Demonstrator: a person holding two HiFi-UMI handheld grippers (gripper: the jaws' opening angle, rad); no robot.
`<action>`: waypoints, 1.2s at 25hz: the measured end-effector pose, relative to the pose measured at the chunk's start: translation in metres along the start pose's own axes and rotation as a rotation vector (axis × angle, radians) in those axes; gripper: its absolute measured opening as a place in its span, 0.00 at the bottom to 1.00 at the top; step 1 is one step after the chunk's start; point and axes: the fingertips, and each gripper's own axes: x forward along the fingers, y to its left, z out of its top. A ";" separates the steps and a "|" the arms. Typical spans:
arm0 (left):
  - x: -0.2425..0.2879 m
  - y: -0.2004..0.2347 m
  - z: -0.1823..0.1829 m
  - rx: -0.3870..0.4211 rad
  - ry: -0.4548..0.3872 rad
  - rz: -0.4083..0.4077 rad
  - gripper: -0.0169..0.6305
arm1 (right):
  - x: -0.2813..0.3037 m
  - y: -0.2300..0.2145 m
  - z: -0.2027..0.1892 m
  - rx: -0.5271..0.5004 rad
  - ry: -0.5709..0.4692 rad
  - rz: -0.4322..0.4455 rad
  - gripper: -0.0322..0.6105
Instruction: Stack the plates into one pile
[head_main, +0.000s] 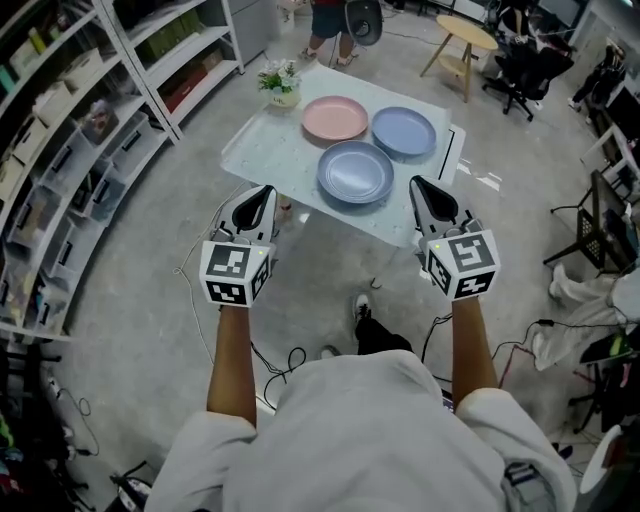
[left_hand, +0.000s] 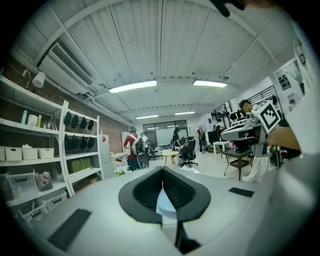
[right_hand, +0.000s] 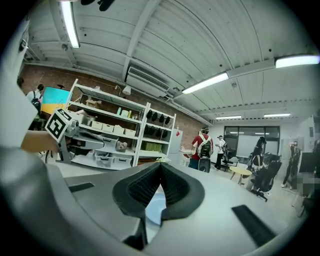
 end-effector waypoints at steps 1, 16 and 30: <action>0.005 0.004 0.000 0.006 0.006 0.006 0.05 | 0.005 -0.005 -0.001 0.004 0.000 -0.010 0.07; 0.172 0.046 0.016 0.059 0.051 0.028 0.05 | 0.157 -0.125 -0.016 0.022 -0.008 0.044 0.07; 0.313 0.090 0.006 0.009 0.099 0.003 0.05 | 0.278 -0.213 -0.033 0.042 0.054 0.068 0.07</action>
